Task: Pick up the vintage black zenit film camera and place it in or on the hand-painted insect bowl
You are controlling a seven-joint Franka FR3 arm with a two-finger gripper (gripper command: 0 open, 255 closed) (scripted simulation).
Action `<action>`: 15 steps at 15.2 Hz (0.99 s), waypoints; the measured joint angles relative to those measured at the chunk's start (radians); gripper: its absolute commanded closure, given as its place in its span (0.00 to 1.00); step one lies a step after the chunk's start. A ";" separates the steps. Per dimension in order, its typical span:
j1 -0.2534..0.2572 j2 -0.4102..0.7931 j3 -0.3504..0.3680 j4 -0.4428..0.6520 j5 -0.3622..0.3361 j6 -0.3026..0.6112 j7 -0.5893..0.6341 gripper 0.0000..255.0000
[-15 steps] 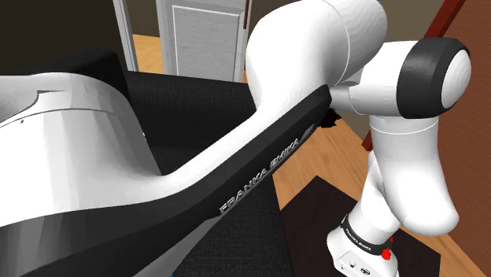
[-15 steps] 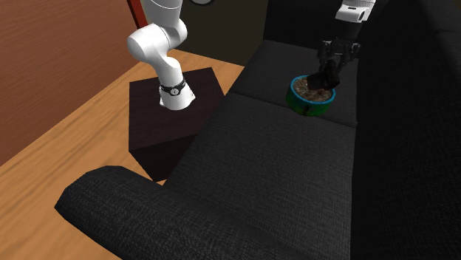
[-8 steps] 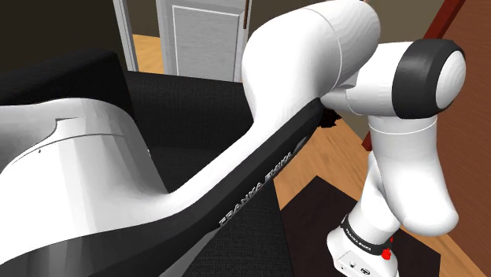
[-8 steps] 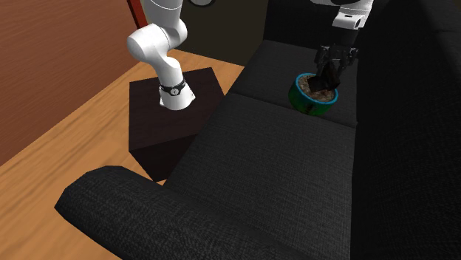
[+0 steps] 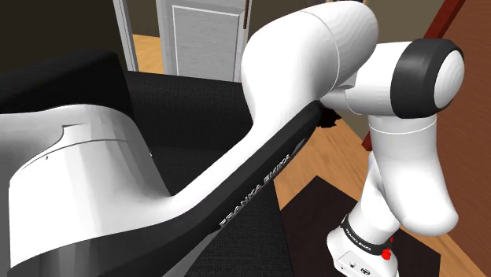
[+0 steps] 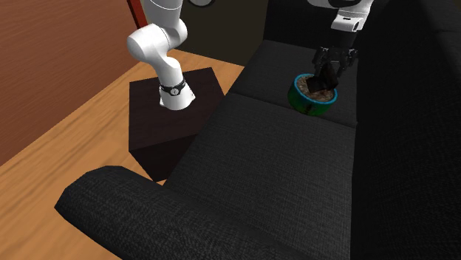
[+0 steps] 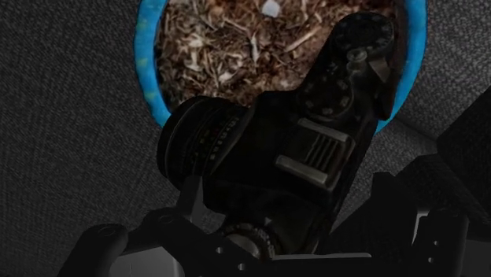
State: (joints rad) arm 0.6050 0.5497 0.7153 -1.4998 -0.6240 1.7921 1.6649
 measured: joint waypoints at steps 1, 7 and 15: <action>-0.001 0.000 0.000 -0.002 0.001 0.001 -0.001 0.00; 0.022 0.002 0.007 0.061 0.013 -0.063 -0.014 0.00; 0.040 -0.001 0.012 0.112 0.021 -0.116 -0.024 0.00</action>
